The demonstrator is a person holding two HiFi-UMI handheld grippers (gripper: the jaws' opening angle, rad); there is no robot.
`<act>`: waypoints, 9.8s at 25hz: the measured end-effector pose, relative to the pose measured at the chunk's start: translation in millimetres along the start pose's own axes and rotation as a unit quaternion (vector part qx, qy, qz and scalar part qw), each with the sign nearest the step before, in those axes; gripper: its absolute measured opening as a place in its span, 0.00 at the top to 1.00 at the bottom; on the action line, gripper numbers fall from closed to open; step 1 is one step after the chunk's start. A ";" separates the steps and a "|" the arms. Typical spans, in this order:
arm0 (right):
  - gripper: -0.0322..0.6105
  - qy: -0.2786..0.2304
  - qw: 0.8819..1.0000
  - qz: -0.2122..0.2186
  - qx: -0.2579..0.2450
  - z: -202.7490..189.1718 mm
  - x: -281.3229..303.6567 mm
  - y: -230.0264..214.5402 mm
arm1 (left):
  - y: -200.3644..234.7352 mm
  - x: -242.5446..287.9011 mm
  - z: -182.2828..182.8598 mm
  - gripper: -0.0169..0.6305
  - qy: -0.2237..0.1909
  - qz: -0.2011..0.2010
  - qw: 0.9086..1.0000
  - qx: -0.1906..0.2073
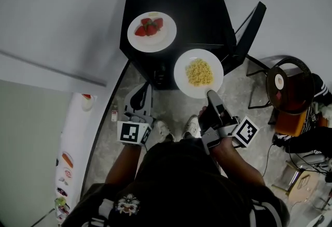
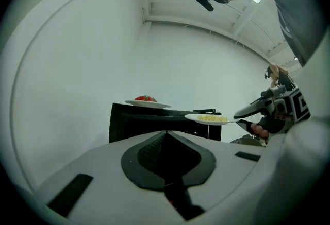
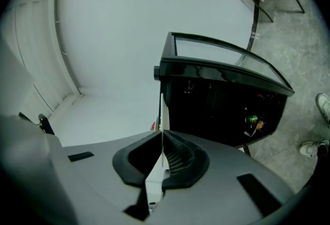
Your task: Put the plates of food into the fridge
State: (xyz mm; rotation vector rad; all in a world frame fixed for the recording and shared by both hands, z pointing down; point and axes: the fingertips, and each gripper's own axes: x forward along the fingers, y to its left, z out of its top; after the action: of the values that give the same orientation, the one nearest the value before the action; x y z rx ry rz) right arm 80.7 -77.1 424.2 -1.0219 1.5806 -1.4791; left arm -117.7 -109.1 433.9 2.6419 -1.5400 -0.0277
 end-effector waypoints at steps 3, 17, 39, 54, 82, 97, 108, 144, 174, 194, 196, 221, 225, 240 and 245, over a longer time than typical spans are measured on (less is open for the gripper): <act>0.90 0.005 1.000 -0.008 0.002 -7.4 0.2 -21.4 | -1.3 -4.3 -6.8 0.94 0.001 -0.010 1.000 -0.004; 0.90 -0.076 0.996 -0.048 0.020 11.6 42.4 -110.4 | -18.0 -5.2 -10.9 0.94 0.003 -0.018 1.000 0.005; 0.90 -0.136 0.988 -0.072 0.024 61.8 126.3 -144.9 | -16.1 2.9 -29.8 0.94 0.033 0.005 0.999 0.021; 0.90 -0.158 0.982 -0.096 0.034 74.6 145.9 -160.8 | -4.1 15.2 -31.1 0.94 0.032 0.025 0.999 0.011; 0.81 -0.053 0.851 0.037 -0.521 15.8 71.8 -4.1 | -17.1 28.7 -26.1 0.94 0.023 -0.005 1.000 -0.011; 0.91 -0.096 0.701 0.049 -0.705 -3.7 47.5 66.6 | -33.0 34.9 13.6 0.94 -0.018 -0.010 1.000 0.012; 0.91 -0.096 0.712 0.077 -0.691 -10.0 46.7 75.3 | -37.2 29.7 18.0 0.94 -0.018 -0.002 1.000 0.013; 0.91 -0.074 0.729 0.099 -0.673 -17.6 49.8 78.7 | 32.7 70.4 56.9 0.75 -0.071 0.018 0.818 -0.571; 0.91 -0.051 0.744 0.110 -0.657 -29.2 47.9 71.1 | 33.3 96.1 46.1 0.92 -0.049 0.007 0.719 -0.693; 0.91 -0.101 0.704 0.063 -0.700 19.7 64.1 63.4 | -15.6 49.7 69.9 0.92 -0.022 -0.069 0.734 -0.676; 0.91 -0.100 0.705 0.060 -0.700 19.1 66.0 62.0 | -20.5 42.8 67.4 0.92 -0.016 -0.069 0.735 -0.675; 0.91 -0.081 0.715 0.035 -0.694 10.5 59.8 36.4 | -33.0 2.5 -33.1 0.92 0.035 -0.003 0.737 -0.674; 0.91 -0.069 0.725 0.035 -0.685 3.6 50.3 29.2 | -22.0 6.5 -57.2 0.92 0.025 0.014 0.732 -0.681; 0.91 -0.039 0.732 0.036 -0.679 2.7 54.1 12.3 | 14.8 68.5 -107.7 0.92 0.015 0.044 0.746 -0.664; 0.91 -0.036 0.734 0.035 -0.677 4.4 52.0 10.5 | 21.3 88.6 -112.1 0.92 0.015 0.055 0.753 -0.655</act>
State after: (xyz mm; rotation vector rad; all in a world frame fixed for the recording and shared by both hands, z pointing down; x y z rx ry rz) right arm 62.2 -125.9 413.8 -1.6469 2.5764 0.0634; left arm -86.0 -189.5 549.7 1.3779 -0.9713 -0.7441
